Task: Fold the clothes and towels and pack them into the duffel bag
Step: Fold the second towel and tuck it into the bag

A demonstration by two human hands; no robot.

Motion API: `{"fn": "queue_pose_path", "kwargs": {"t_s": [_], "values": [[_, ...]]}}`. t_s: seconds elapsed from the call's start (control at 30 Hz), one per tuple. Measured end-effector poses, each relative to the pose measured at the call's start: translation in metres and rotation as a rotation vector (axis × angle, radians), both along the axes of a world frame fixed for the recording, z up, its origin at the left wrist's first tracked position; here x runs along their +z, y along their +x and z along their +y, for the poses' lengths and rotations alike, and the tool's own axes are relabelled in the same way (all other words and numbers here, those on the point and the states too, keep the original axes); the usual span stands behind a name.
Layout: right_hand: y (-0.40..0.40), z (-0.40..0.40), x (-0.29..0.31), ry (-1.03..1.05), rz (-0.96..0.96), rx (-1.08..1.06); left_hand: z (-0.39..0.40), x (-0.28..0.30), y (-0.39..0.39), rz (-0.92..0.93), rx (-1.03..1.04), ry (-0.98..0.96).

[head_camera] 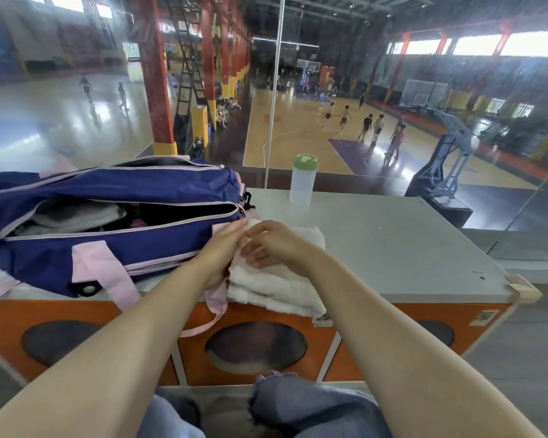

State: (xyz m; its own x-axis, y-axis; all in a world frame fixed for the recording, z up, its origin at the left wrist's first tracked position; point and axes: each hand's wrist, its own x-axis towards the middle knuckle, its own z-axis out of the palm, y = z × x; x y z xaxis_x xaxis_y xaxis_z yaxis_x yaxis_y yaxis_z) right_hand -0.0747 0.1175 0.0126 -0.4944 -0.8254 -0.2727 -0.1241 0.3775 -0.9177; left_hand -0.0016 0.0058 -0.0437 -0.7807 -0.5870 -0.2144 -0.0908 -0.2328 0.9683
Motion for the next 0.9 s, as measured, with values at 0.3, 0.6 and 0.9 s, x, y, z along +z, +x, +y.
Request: {"fn": "queue_pose_path", "kwargs": {"t_s": [0.3,0.6,0.9], "values": [[-0.070,0.043,-0.023,0.350,0.551,-0.406,0.003,0.011,0.002,-0.247,-0.107,-0.230],[-0.064,0.061,-0.021,0.382,0.196,-0.379,0.000,0.011,0.005,-0.368,-0.062,-0.131],[-0.058,0.067,-0.016,-0.128,-0.433,-0.333,0.007,0.004,0.005,-0.282,-0.010,-0.166]]}}
